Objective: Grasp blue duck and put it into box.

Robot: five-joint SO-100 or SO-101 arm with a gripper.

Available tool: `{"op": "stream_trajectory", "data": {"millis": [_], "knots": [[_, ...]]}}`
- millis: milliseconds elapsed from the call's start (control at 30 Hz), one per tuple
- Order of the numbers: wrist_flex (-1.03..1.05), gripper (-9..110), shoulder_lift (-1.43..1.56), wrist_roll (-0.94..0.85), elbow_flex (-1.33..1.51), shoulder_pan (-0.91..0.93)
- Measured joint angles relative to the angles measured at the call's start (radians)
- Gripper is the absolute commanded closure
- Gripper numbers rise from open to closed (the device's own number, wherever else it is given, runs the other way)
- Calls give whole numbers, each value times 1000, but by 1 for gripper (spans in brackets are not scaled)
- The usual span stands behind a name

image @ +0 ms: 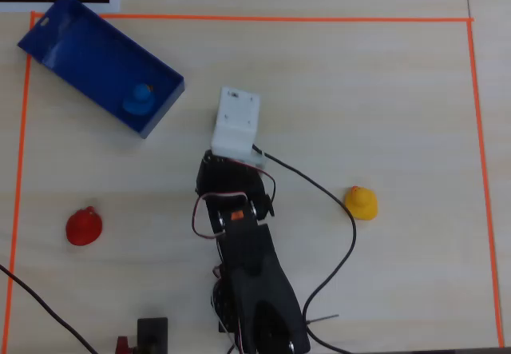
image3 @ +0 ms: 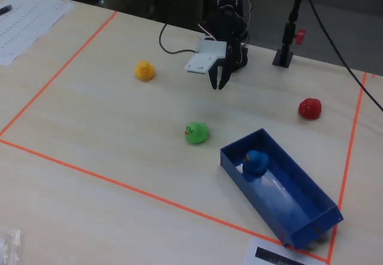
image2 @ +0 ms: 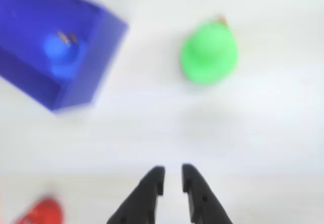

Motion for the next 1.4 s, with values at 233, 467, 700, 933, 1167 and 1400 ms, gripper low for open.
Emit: {"op": "stream_trajectory", "data": {"millis": [233, 467, 700, 933, 1167, 1400], "knots": [[66, 101, 448, -46, 405, 95], [201, 101, 649, -77, 594, 115], [278, 98, 663, -132, 594, 129], [278, 97, 664, -132, 594, 152], [278, 97, 664, -132, 594, 156], [278, 97, 664, -132, 594, 156]]}}
